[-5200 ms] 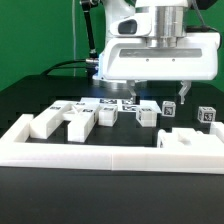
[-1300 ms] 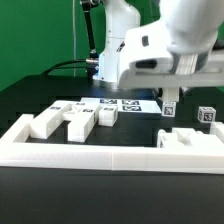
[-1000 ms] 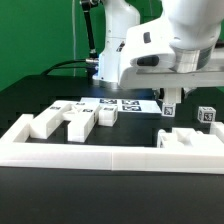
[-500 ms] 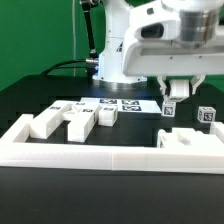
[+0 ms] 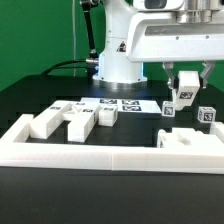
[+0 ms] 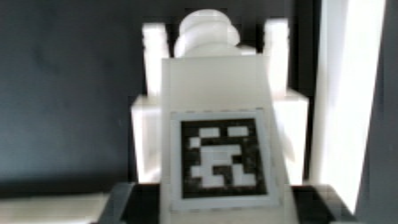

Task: Assemble chair

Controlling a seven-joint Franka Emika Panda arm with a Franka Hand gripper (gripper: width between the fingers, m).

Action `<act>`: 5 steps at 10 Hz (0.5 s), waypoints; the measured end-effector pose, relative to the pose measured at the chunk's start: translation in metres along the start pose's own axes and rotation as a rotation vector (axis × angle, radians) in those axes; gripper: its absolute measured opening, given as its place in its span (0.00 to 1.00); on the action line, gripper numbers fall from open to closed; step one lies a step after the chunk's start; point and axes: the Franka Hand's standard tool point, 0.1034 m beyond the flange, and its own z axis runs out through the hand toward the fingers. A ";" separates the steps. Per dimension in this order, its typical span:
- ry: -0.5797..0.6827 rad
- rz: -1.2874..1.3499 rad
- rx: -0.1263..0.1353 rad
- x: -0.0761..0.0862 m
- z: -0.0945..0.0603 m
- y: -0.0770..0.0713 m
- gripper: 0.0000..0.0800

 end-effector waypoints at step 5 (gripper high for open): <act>0.386 -0.027 0.013 0.025 -0.022 -0.015 0.36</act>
Offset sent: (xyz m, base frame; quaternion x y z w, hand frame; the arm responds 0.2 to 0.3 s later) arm 0.0000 0.0000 0.0000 0.0000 0.2571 0.0000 0.9664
